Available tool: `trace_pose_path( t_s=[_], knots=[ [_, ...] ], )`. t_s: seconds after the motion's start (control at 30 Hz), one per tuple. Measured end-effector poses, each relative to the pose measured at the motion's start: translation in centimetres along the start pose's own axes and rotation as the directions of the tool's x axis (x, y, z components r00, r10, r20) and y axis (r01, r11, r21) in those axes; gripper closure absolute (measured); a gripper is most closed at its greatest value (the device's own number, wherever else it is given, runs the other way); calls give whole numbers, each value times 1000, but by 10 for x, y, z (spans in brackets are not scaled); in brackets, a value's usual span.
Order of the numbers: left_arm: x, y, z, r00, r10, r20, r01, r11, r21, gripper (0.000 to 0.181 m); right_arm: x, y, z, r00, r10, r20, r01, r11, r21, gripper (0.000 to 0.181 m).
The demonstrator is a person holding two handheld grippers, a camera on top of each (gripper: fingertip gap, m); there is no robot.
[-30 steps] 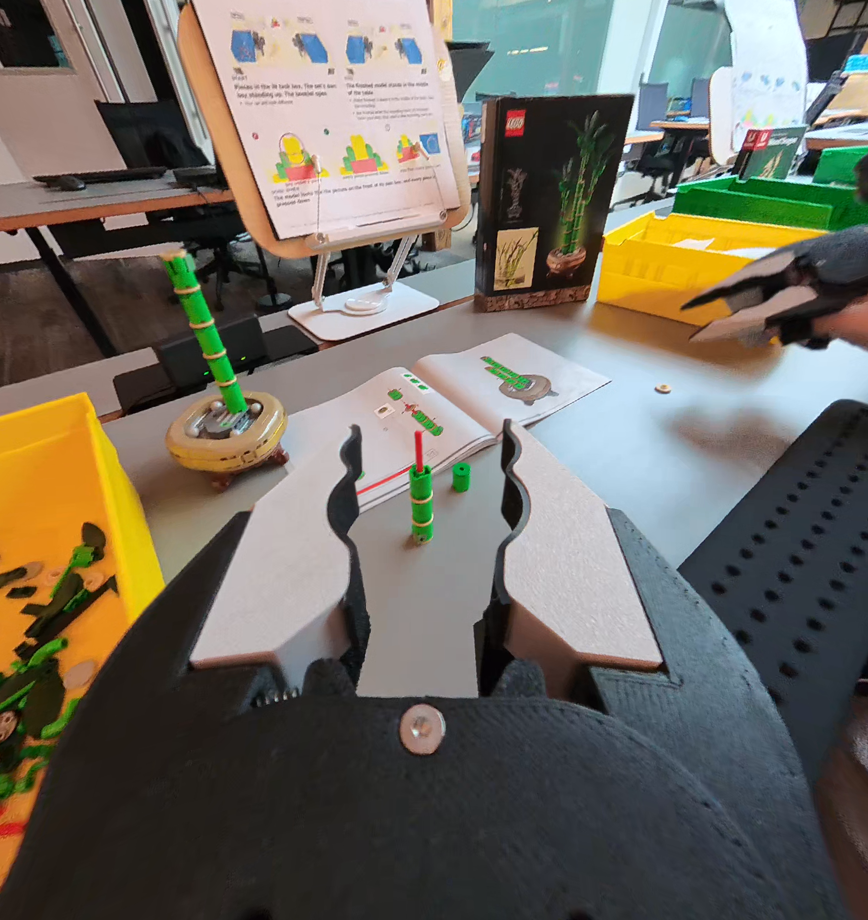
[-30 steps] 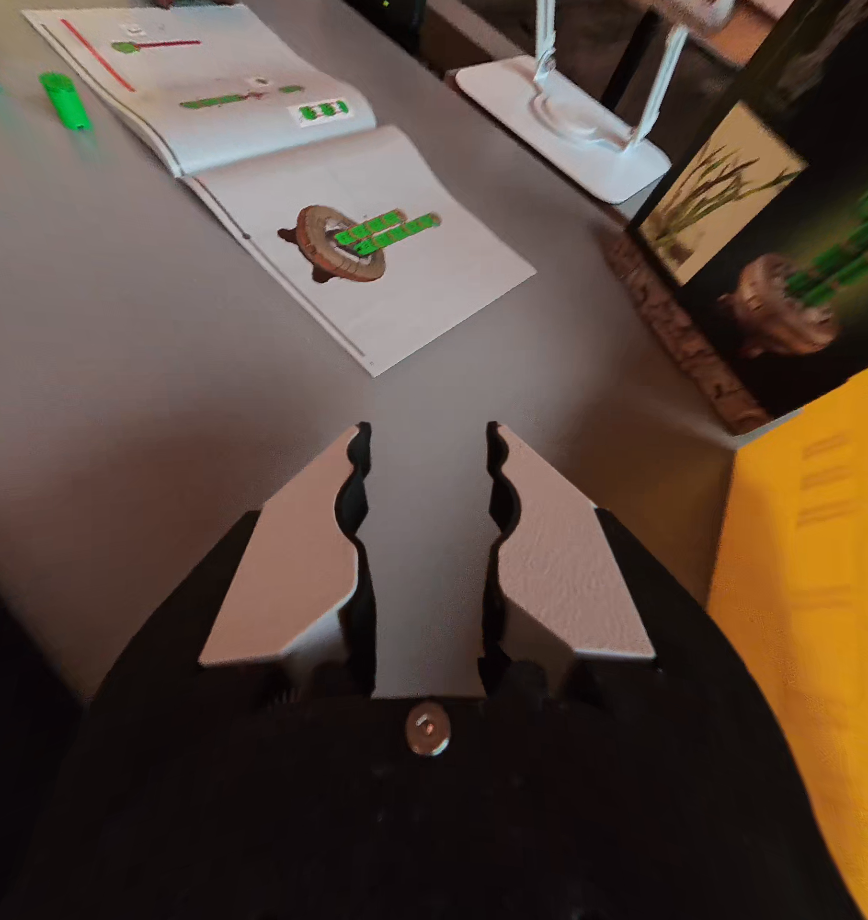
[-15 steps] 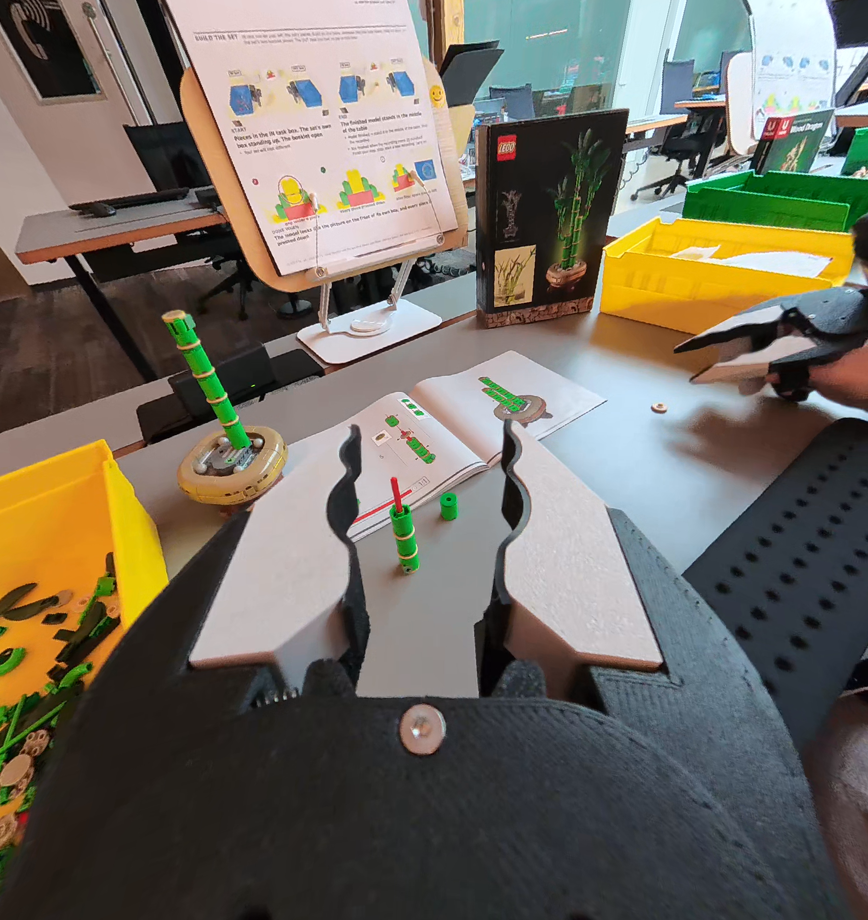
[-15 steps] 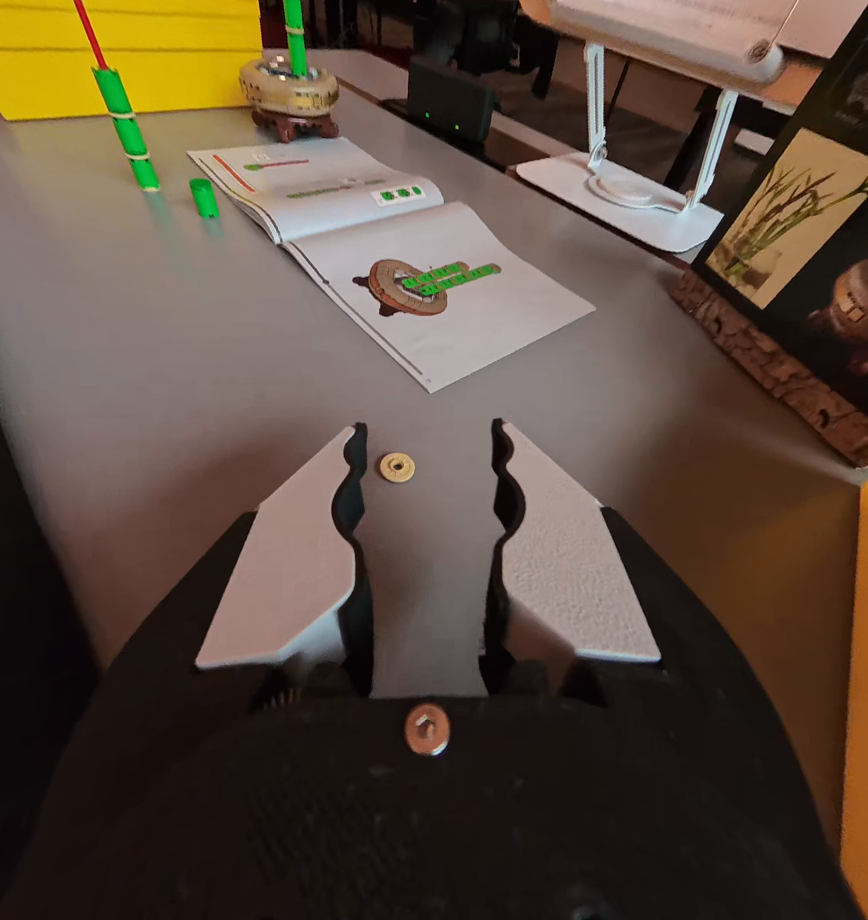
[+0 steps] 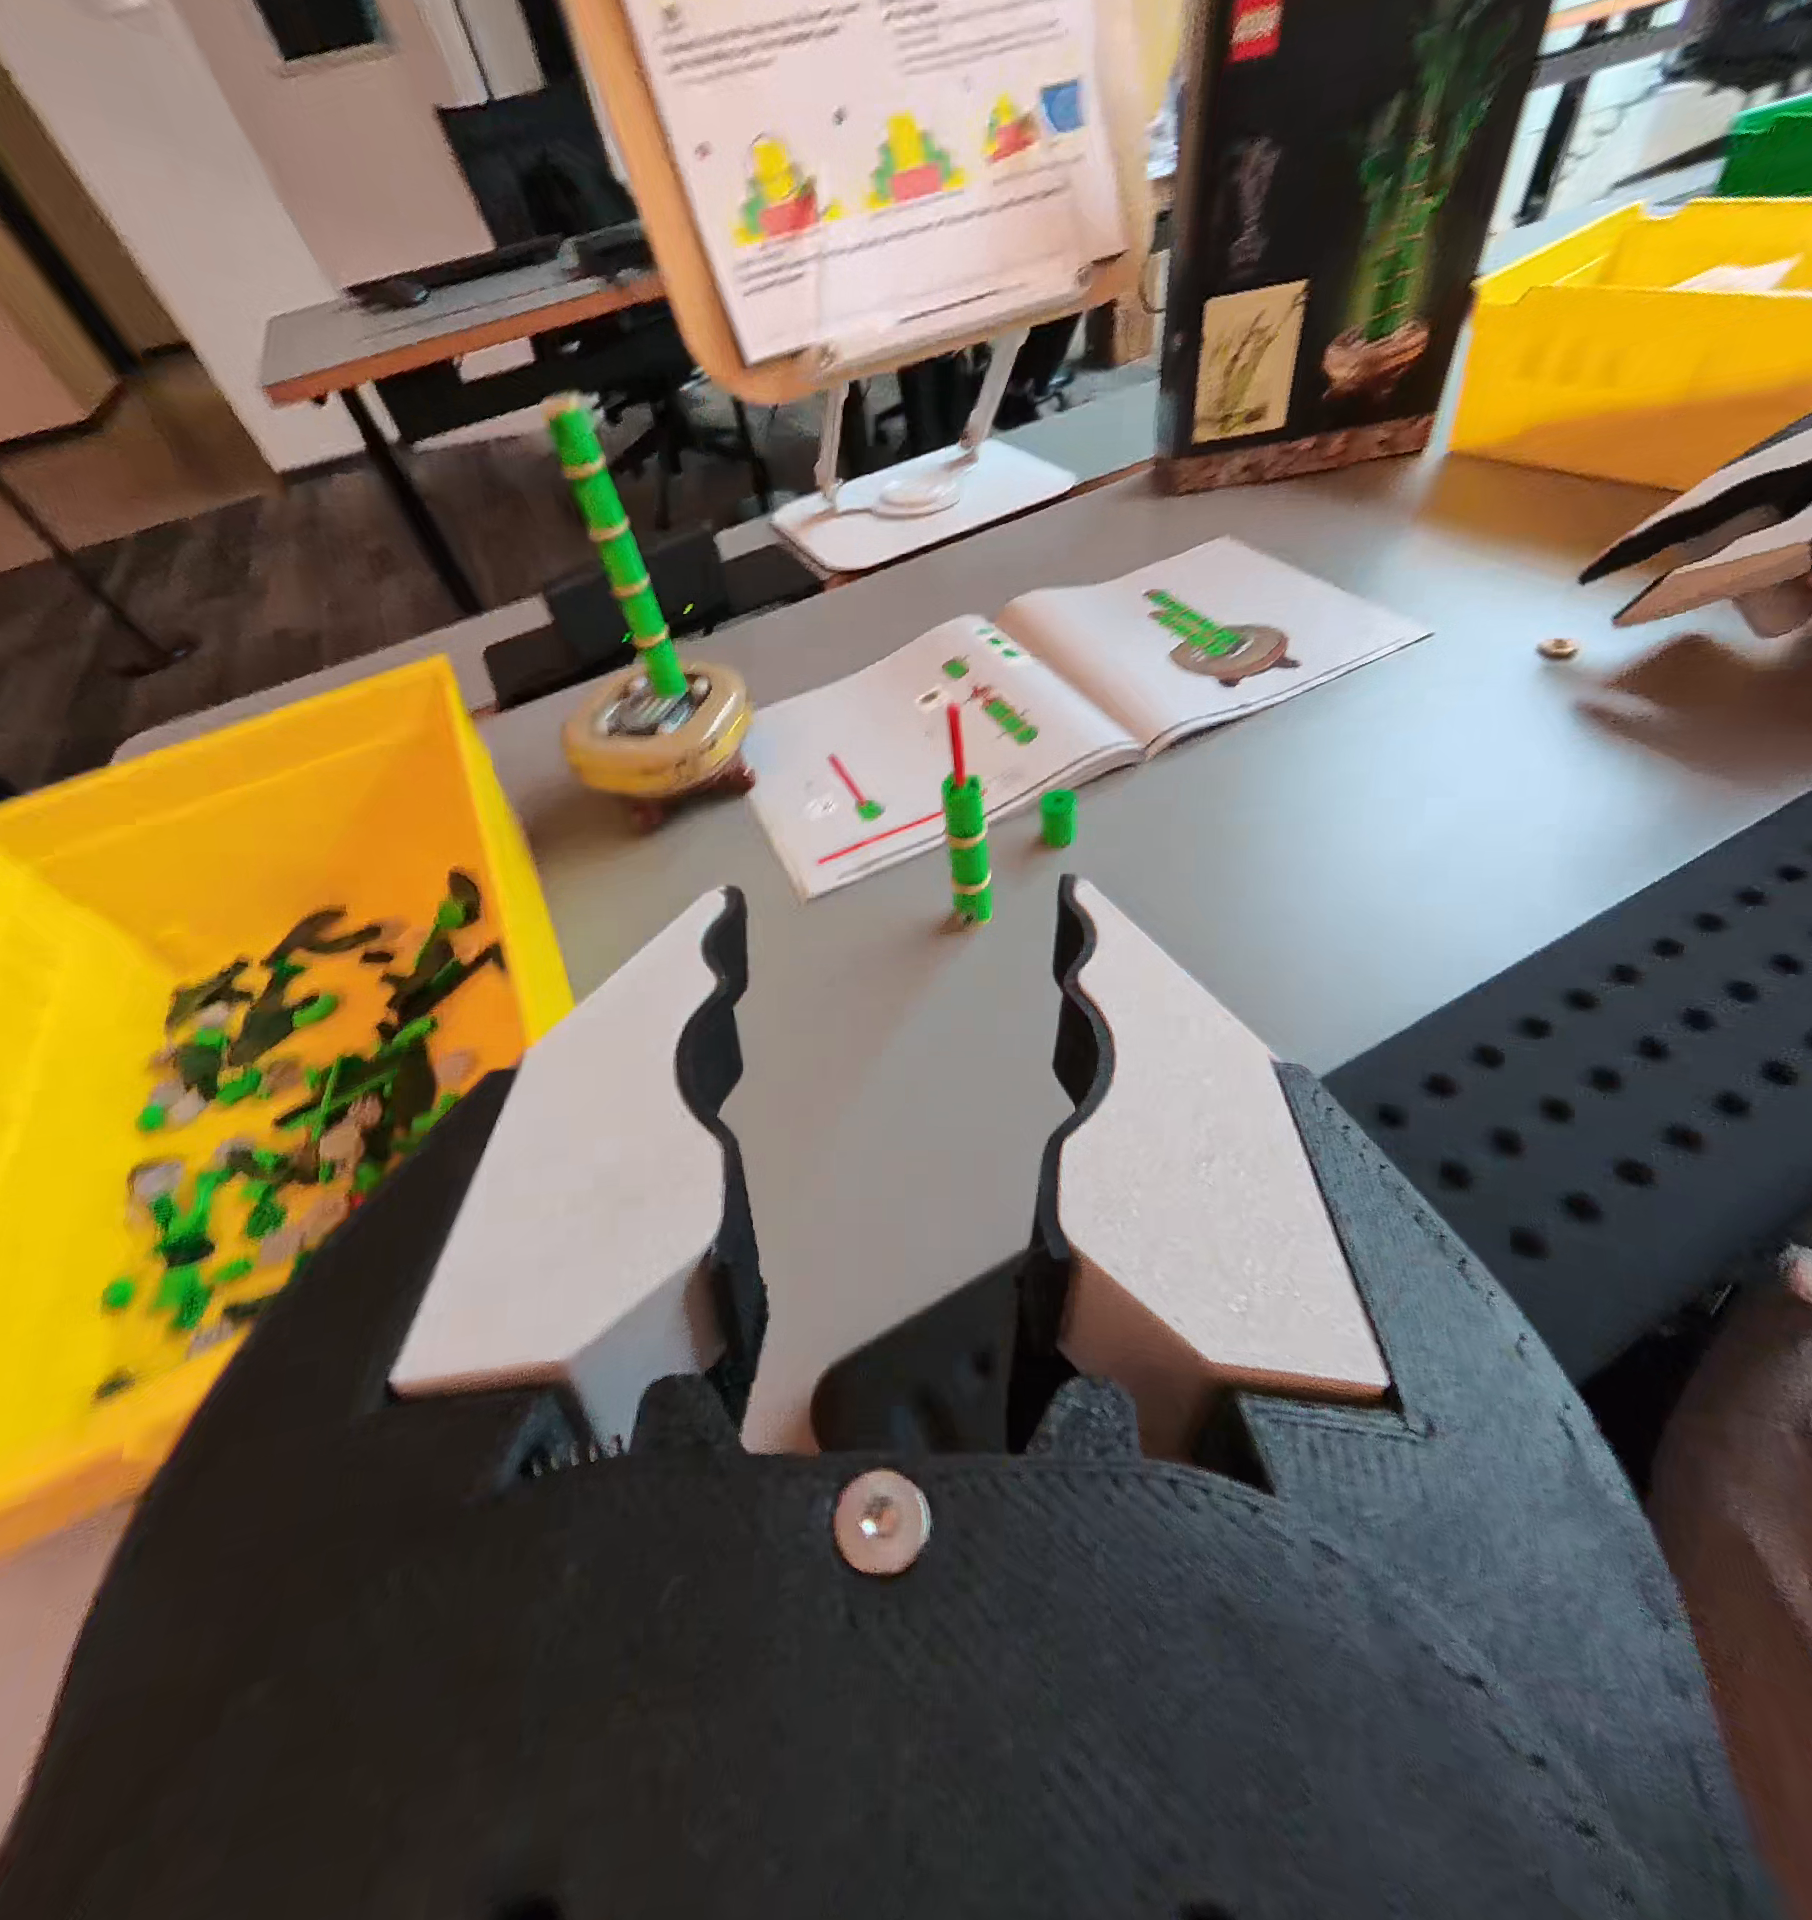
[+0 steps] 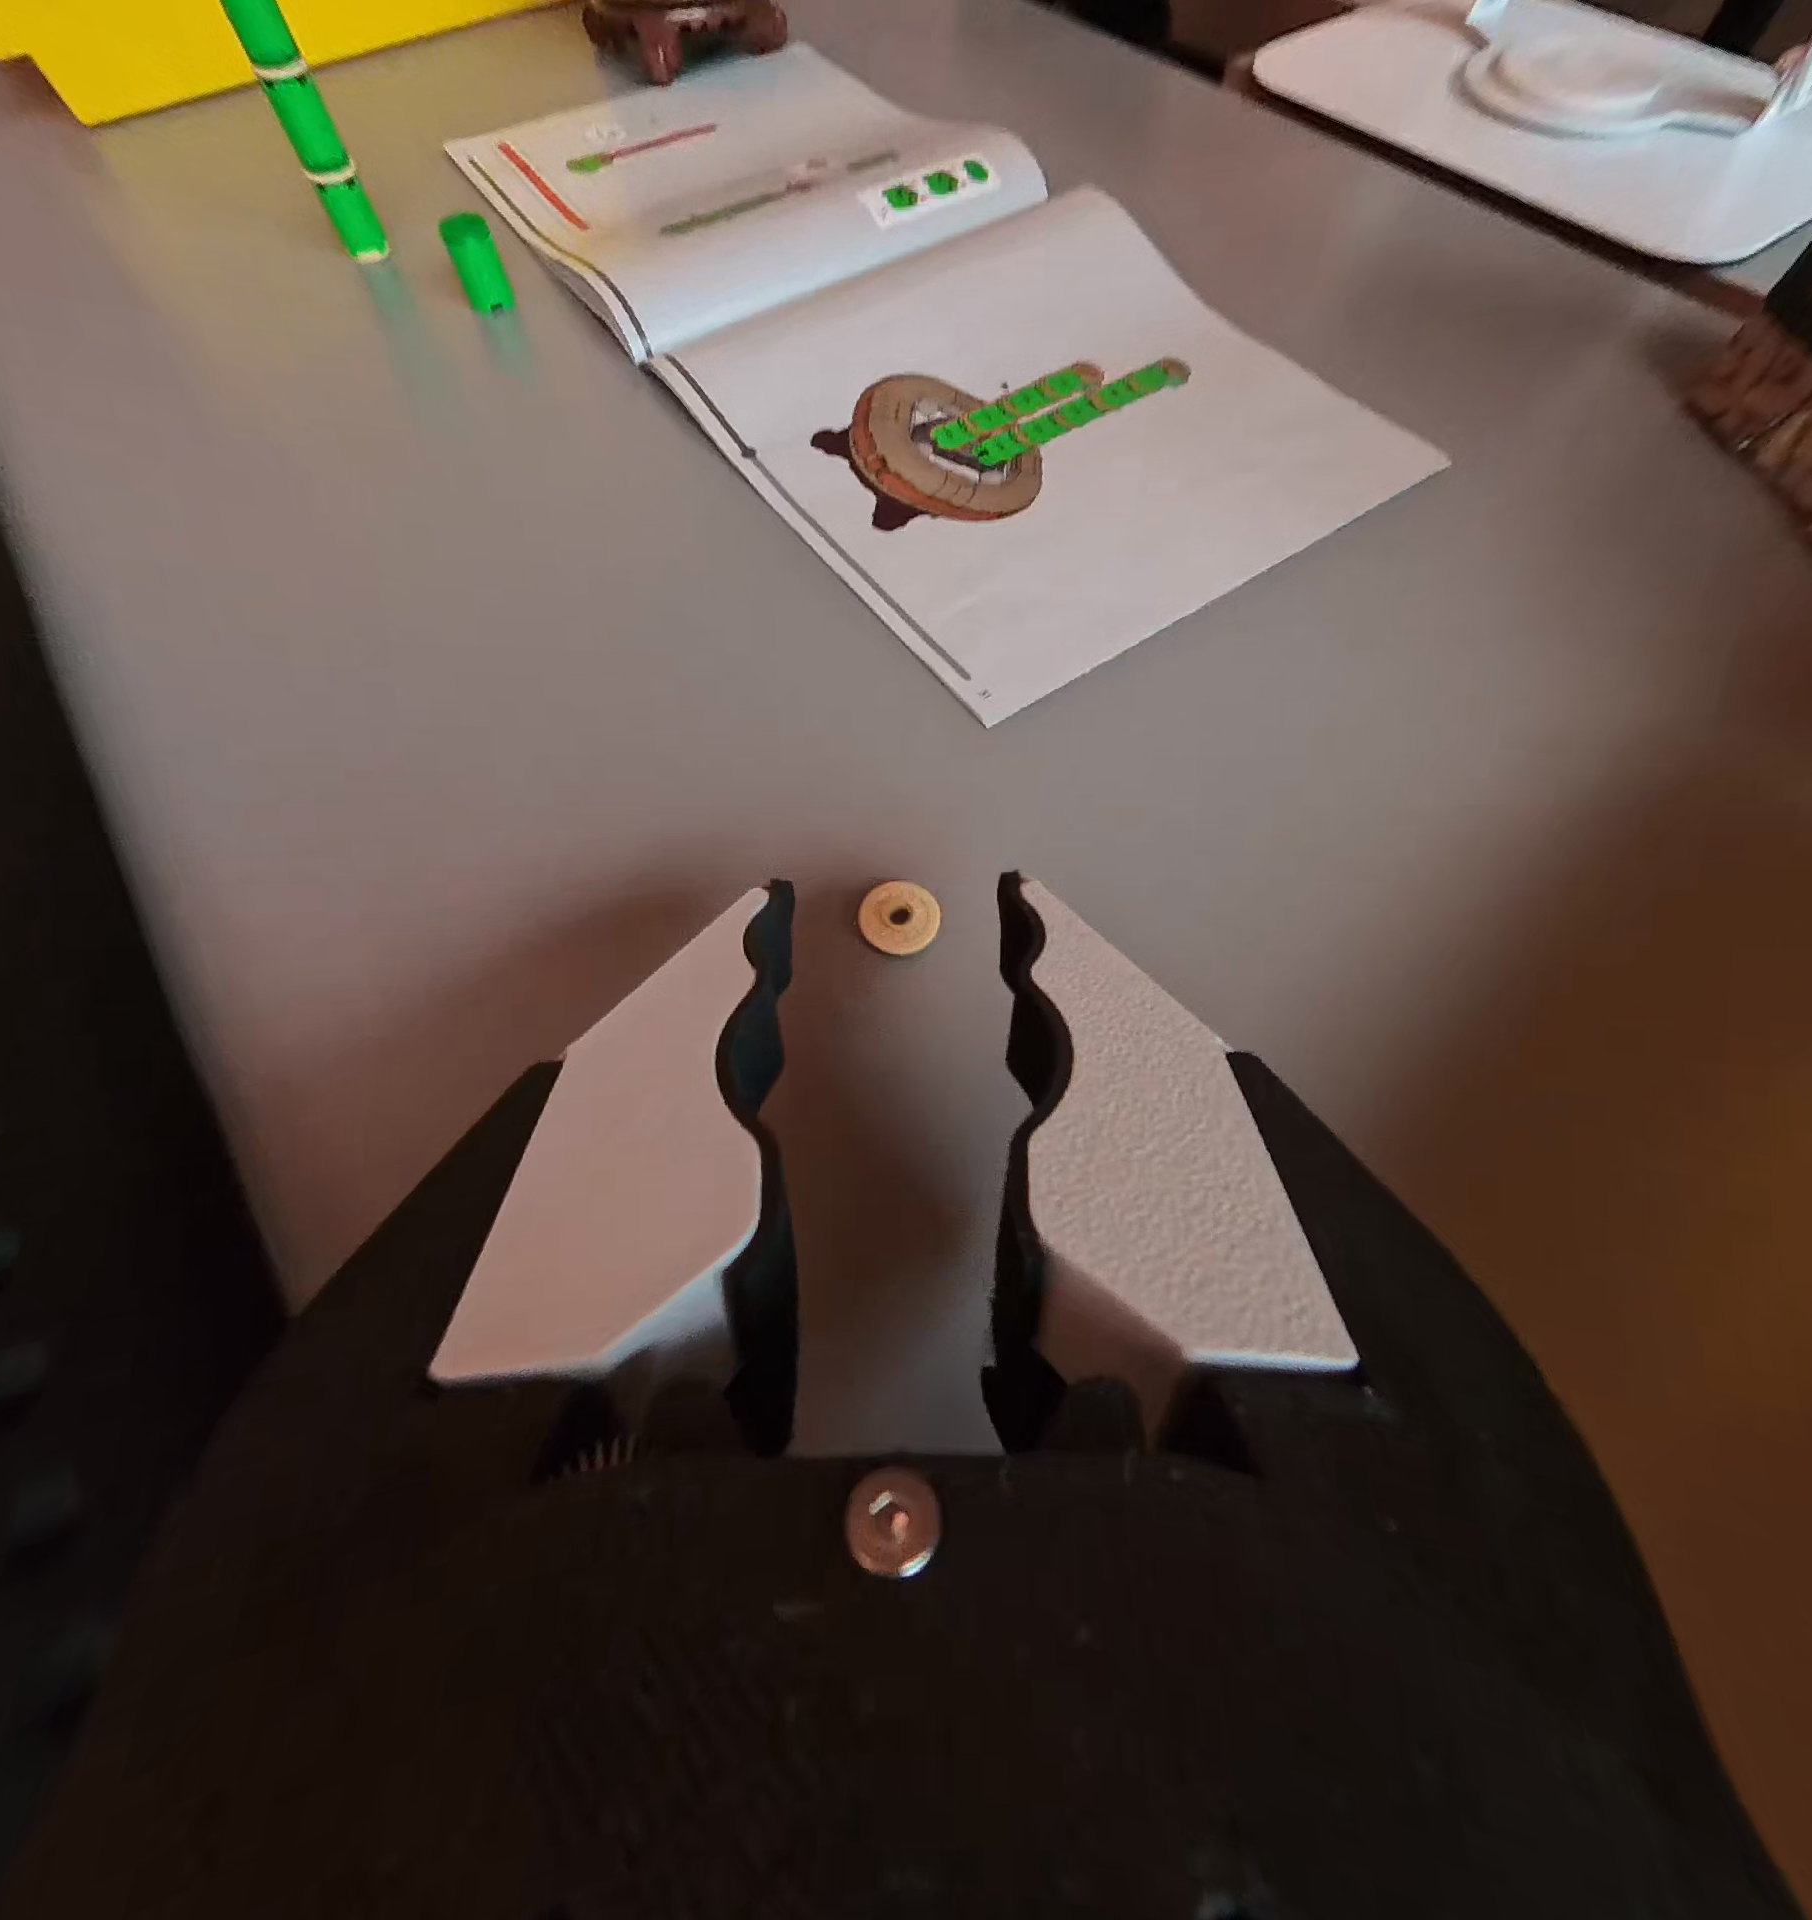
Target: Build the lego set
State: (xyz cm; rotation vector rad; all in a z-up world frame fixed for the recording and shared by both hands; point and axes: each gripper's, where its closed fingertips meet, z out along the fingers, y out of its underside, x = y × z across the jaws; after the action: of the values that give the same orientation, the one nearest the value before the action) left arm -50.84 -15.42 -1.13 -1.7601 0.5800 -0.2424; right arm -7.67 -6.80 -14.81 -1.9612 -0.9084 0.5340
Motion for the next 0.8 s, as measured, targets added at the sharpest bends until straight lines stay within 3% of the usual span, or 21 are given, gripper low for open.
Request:
trace_pose_path(
  t_s=[0.13,0.37,0.5,0.6,0.8],
  knots=[
    [-8,16,-17,996,-92,6,92,996,9,123,3,12,9,999,41,17,-39,995,-97,148],
    [-14,-2,-14,995,-97,27,94,991,95,125,5,17,15,1000,-7,-8,6,989,-150,159],
    [-6,7,7,996,-94,-2,94,995,31,124,1,17,16,1000,-24,20,27,988,-150,166],
    [-9,27,32,990,-128,53,131,990,-45,124,1,16,17,999,-21,31,26,988,-151,167],
    [26,39,87,977,-181,-111,173,982,-78,128,-2,16,16,998,-56,30,60,987,-148,167]
  ],
)
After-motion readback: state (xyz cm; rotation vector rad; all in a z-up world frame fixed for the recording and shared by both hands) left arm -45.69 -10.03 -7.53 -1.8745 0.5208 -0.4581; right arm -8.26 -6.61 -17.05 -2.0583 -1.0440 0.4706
